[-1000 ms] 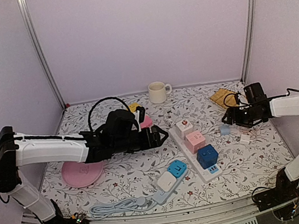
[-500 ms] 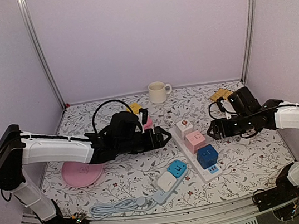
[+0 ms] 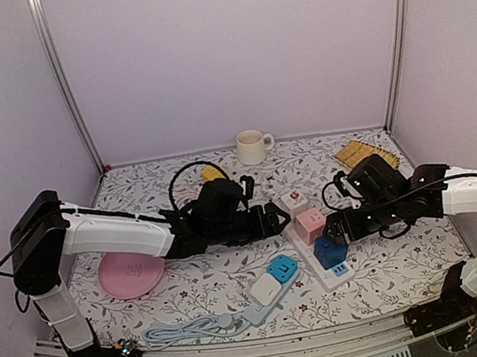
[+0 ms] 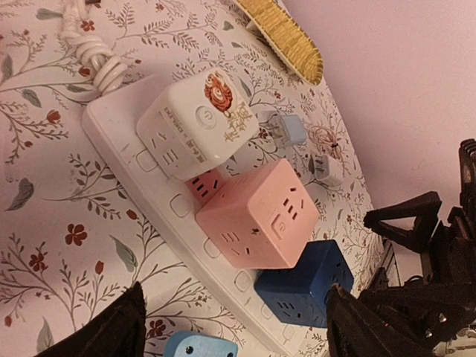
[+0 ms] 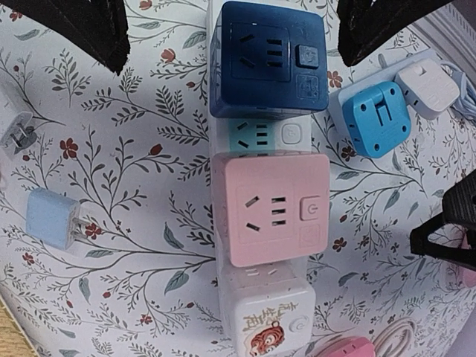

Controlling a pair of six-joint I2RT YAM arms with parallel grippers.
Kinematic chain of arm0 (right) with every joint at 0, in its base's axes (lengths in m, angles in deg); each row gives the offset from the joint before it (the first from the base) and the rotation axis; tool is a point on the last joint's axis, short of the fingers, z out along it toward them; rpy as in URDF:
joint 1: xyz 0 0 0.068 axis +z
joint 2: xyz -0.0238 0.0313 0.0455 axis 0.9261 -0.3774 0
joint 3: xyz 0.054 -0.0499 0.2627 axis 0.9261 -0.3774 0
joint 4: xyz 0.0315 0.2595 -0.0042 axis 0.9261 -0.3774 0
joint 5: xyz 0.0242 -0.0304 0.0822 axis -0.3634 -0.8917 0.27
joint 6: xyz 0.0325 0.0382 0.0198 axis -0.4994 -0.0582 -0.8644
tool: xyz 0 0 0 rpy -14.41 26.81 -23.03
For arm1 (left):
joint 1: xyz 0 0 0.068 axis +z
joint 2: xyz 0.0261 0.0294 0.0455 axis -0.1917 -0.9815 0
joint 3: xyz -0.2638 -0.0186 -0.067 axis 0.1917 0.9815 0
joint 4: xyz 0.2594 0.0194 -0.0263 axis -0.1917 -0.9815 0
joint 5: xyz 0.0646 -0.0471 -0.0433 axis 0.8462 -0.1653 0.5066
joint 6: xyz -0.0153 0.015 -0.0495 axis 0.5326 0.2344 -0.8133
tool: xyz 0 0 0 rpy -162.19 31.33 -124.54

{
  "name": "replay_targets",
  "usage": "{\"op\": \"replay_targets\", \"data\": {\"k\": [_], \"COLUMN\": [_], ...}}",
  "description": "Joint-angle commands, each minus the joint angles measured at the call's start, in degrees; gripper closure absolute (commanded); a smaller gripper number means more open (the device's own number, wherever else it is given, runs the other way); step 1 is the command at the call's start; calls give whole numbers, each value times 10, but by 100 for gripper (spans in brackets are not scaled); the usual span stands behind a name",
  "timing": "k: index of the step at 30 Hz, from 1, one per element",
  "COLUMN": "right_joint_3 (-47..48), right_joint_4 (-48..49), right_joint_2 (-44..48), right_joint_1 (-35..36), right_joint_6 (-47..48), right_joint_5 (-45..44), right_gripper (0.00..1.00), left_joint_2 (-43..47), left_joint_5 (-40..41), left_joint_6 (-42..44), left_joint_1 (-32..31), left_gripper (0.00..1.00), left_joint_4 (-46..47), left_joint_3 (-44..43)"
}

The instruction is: Pull the plug off the socket

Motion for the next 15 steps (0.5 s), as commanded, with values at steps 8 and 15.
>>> {"op": "replay_targets", "data": {"k": [8, 15], "right_joint_3": [38, 56], "right_joint_4": [-39, -41], "right_joint_2": [-72, -112], "right_joint_1": [65, 84], "right_joint_6": [-37, -41], "right_joint_5": [-63, -74], "right_gripper": [0, 10], "left_joint_2": [-54, -112], "left_joint_5": [-13, -13], "left_joint_6": [-3, -5], "left_joint_1": [-15, -14], "left_gripper": [16, 16], "left_joint_4": [-2, -36], "left_joint_3": [-60, -119]}}
